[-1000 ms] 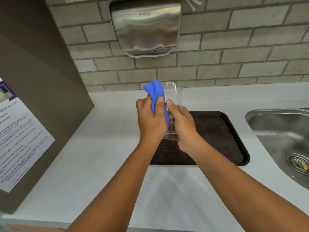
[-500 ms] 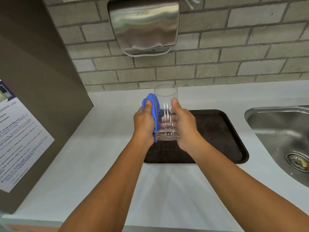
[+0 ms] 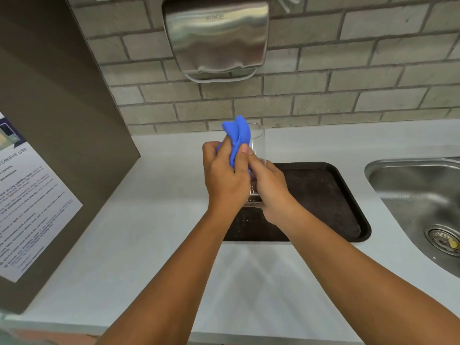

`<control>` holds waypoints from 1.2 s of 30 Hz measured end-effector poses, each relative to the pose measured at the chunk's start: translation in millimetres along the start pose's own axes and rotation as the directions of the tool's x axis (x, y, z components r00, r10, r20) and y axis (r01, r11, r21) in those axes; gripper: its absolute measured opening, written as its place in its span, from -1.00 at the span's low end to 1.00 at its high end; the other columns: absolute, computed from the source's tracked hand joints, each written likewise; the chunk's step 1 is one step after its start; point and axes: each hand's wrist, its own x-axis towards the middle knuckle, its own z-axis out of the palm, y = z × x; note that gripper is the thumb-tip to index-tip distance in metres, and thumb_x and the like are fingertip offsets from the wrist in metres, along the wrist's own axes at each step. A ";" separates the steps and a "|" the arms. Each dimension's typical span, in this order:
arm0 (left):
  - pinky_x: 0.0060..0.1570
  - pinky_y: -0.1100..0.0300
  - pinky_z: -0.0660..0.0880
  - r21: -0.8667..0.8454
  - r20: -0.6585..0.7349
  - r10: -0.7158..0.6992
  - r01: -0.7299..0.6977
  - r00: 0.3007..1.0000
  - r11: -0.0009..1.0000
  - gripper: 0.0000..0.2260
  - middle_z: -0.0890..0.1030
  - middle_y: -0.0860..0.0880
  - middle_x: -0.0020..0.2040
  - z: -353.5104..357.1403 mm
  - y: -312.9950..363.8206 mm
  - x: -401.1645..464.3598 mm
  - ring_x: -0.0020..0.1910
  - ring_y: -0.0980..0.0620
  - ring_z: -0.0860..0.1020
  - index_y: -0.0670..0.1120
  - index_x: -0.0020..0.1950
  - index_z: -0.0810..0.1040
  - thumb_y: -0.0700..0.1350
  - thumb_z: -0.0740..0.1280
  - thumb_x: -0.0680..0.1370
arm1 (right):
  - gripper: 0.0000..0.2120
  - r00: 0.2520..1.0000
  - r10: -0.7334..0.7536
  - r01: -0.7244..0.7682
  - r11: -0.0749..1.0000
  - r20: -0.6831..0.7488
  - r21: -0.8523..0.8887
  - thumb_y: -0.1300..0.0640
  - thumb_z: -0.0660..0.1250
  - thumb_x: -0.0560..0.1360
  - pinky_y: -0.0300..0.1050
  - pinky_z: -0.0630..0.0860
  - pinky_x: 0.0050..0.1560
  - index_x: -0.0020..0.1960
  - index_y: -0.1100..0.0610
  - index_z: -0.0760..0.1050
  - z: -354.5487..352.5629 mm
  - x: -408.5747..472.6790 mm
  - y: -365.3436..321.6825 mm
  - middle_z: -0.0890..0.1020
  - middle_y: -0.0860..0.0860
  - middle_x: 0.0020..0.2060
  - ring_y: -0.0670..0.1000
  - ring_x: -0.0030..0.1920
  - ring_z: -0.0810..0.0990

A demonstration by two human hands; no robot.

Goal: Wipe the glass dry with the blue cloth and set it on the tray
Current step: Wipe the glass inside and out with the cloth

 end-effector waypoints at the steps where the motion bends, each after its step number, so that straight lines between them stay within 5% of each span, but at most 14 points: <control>1: -0.17 0.47 0.44 -0.030 0.005 -0.024 0.024 1.000 0.999 -0.75 0.38 0.01 0.03 -2.1 0.3 1.2 -0.14 0.17 0.50 -0.15 0.14 0.54 -0.01 0.21 0.63 | -0.34 1.000 0.005 -0.005 1.000 0.015 0.015 -0.37 0.41 0.36 0.10 0.63 0.18 0.14 0.17 0.60 -1.3 -0.6 0.5 0.69 0.12 -0.04 0.01 -0.08 0.65; 4: -0.15 0.27 0.54 -0.229 0.065 -0.383 0.387 0.922 0.893 -0.77 0.56 -0.06 0.00 -6.9 -3.9 9.7 -0.16 0.09 0.58 -0.04 0.02 0.52 0.07 0.17 0.63 | -0.45 0.993 0.047 -0.064 0.985 0.111 0.160 -0.27 0.40 0.46 0.04 0.69 -0.13 0.17 0.18 0.58 -6.3 -4.4 -2.0 0.66 0.16 -0.03 0.10 -0.12 0.69; 6: -0.12 0.05 0.62 -0.384 0.250 -0.635 0.677 0.731 0.628 -0.72 0.67 -0.10 -0.11 -9.4 -9.6 12.3 -0.15 -0.08 0.66 -0.06 0.08 0.58 0.10 0.20 0.62 | -0.30 0.979 0.045 -0.093 0.967 0.197 0.238 -0.28 0.41 0.37 0.05 0.67 -0.12 0.29 0.22 0.56 -9.6 -5.2 -3.1 0.68 0.15 0.01 0.13 -0.10 0.72; 8: -0.07 -0.05 0.63 -0.441 0.351 -0.689 0.761 0.634 0.476 -0.67 0.71 -0.12 -0.16 -11.2 -12.0 9.5 -0.14 -0.14 0.68 -0.11 0.17 0.60 0.10 0.24 0.60 | -0.32 0.969 0.032 -0.094 0.965 0.244 0.245 -0.29 0.38 0.35 0.04 0.65 -0.06 0.25 0.19 0.61 -11.0 -4.7 -3.3 0.71 0.11 -0.02 0.11 -0.08 0.72; 10: -0.04 -0.05 0.63 -0.421 0.315 -0.672 0.734 0.670 0.534 -0.68 0.70 -0.12 -0.08 -9.5 -12.9 8.7 -0.12 -0.13 0.68 -0.07 0.17 0.59 0.10 0.22 0.61 | -0.43 0.972 0.032 -0.089 0.967 0.234 0.239 -0.27 0.32 0.48 0.03 0.67 -0.10 0.20 0.20 0.59 -10.2 -7.1 -4.0 0.71 0.11 -0.07 0.10 -0.13 0.72; 12: -0.14 0.09 0.63 -0.372 0.189 -0.566 0.592 0.803 0.715 -0.78 0.63 -0.06 -0.06 -7.5 -5.8 5.5 -0.19 0.00 0.63 0.02 0.04 0.55 0.08 0.17 0.63 | -0.37 0.983 0.037 -0.076 0.972 0.177 0.221 -0.26 0.32 0.52 0.08 0.67 -0.11 0.30 0.26 0.47 -8.6 -5.2 -1.9 0.67 0.19 -0.03 0.16 -0.12 0.71; 14: -0.22 0.29 0.54 -0.197 0.050 -0.296 0.300 0.954 0.933 -0.82 0.50 -0.01 -0.05 -8.0 0.8 1.6 -0.24 0.17 0.53 0.04 -0.08 0.48 0.05 0.16 0.64 | -0.34 0.988 0.015 -0.050 0.973 0.155 0.227 -0.24 0.34 0.52 0.09 0.66 -0.12 0.38 0.25 0.41 -8.2 -3.2 -0.8 0.66 0.23 0.00 0.19 -0.11 0.70; 16: -0.21 0.43 0.45 -0.109 0.043 -0.103 0.107 0.994 0.988 -0.83 0.41 0.01 -0.04 -8.4 3.8 0.9 -0.25 0.26 0.49 -0.01 -0.09 0.48 0.01 0.19 0.63 | -0.36 0.983 0.016 -0.062 0.967 0.181 0.248 -0.22 0.32 0.54 0.04 0.66 -0.13 0.38 0.26 0.44 -9.6 -2.1 -0.8 0.66 0.21 0.01 0.15 -0.14 0.71; 19: -0.15 0.26 0.55 -0.277 0.078 -0.320 0.329 0.944 0.903 -0.81 0.53 -0.07 -0.05 -9.6 5.6 10.1 -0.21 0.19 0.57 0.01 -0.12 0.50 0.04 0.20 0.62 | -0.40 0.960 0.036 -0.128 0.938 0.278 0.322 -0.26 0.32 0.49 0.05 0.67 -0.12 0.24 0.24 0.54 -13.0 -2.6 -2.4 0.69 0.19 -0.05 0.14 -0.17 0.72; 21: -0.09 0.01 0.62 -0.423 0.218 -0.595 0.624 0.774 0.657 -0.78 0.63 -0.13 -0.07 -11.5 6.3 16.4 -0.13 -0.09 0.64 -0.01 0.01 0.53 0.10 0.20 0.62 | -0.48 0.953 0.017 -0.129 0.927 0.304 0.353 -0.26 0.28 0.49 0.05 0.66 -0.10 0.13 0.18 0.58 -14.6 -2.0 0.0 0.69 0.13 -0.16 0.11 -0.21 0.71; 23: -0.08 -0.02 0.63 -0.381 0.293 -0.668 0.724 0.684 0.574 -0.76 0.64 -0.14 -0.09 -11.1 0.9 17.5 -0.12 -0.16 0.65 -0.02 0.04 0.53 0.11 0.20 0.62 | -0.55 0.955 0.007 -0.120 0.924 0.297 0.364 -0.23 0.22 0.57 0.09 0.62 -0.02 0.06 0.13 0.61 -15.8 -2.5 4.9 0.70 0.11 -0.16 0.11 -0.17 0.71; 28: -0.18 0.07 0.63 -0.423 0.198 -0.644 0.657 0.739 0.623 -0.72 0.60 -0.06 -0.11 -8.4 -0.7 15.5 -0.15 -0.08 0.62 -0.04 0.19 0.48 0.11 0.16 0.63 | -0.52 0.992 -0.013 -0.016 0.973 0.126 0.230 -0.30 0.34 0.48 0.23 0.62 0.20 0.06 0.11 0.63 -9.4 -0.4 3.7 0.73 0.13 -0.08 0.23 0.00 0.73; 32: -0.42 0.23 0.54 -0.383 0.081 -0.596 0.577 0.799 0.721 -0.78 0.57 -0.05 -0.19 -7.8 -5.2 15.8 -0.33 0.01 0.54 0.02 -0.03 0.46 0.10 0.12 0.64 | -0.55 0.998 -0.063 0.064 0.991 -0.010 0.118 -0.28 0.39 0.46 0.28 0.60 0.21 0.04 0.11 0.57 -4.7 4.6 2.2 0.74 0.14 -0.06 0.28 0.08 0.72; 36: -0.22 0.15 0.52 -0.315 0.001 -0.526 0.500 0.850 0.807 -0.74 0.61 -0.14 0.00 -0.6 -11.9 14.6 -0.20 -0.03 0.58 0.00 -0.04 0.50 0.12 0.12 0.63 | -0.52 0.998 -0.039 0.039 0.999 0.043 0.009 -0.28 0.36 0.48 0.10 0.68 0.05 0.14 0.10 0.56 1.2 1.7 0.9 0.71 0.13 0.08 0.14 0.05 0.73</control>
